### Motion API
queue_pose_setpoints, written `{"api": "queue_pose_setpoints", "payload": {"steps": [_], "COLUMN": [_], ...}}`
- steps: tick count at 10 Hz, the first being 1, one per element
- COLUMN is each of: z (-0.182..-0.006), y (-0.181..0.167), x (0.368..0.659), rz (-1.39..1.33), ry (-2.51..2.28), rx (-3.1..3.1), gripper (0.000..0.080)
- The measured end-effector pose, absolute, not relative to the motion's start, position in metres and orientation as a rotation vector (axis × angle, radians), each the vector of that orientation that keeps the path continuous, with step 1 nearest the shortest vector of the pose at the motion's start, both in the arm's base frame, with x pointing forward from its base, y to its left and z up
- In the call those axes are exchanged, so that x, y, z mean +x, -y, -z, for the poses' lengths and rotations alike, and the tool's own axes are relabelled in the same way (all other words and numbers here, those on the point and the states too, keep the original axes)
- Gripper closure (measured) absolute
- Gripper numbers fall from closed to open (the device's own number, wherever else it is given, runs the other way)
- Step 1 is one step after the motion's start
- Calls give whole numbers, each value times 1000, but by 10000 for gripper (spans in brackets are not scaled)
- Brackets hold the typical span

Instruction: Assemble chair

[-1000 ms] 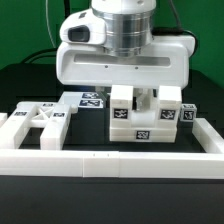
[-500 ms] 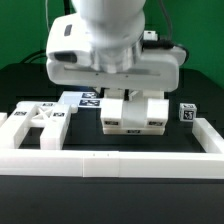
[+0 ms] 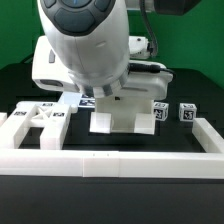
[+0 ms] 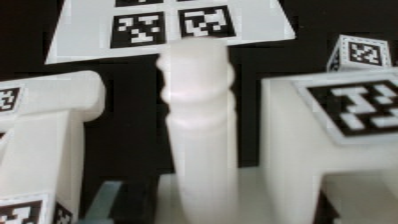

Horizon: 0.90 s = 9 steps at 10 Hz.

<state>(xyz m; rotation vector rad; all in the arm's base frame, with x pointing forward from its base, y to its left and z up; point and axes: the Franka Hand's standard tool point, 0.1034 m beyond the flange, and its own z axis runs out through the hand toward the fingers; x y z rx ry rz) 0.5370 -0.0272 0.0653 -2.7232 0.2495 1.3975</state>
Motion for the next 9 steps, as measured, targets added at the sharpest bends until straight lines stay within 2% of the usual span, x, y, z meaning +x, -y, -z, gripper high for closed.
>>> {"api": "queue_pose_setpoints", "payload": {"steps": [2,3,4,9], "z": [-61,-58,-54,-50], "y": [28,28,29,48], "x": [536,534,533,540], "rz": [-1405,-1411,-1420,-1386], "ry": [-252,-252,-254,-250], "rx": [-2720,-2718,-2714,-2704], "gripper": [463,292,179,150]}}
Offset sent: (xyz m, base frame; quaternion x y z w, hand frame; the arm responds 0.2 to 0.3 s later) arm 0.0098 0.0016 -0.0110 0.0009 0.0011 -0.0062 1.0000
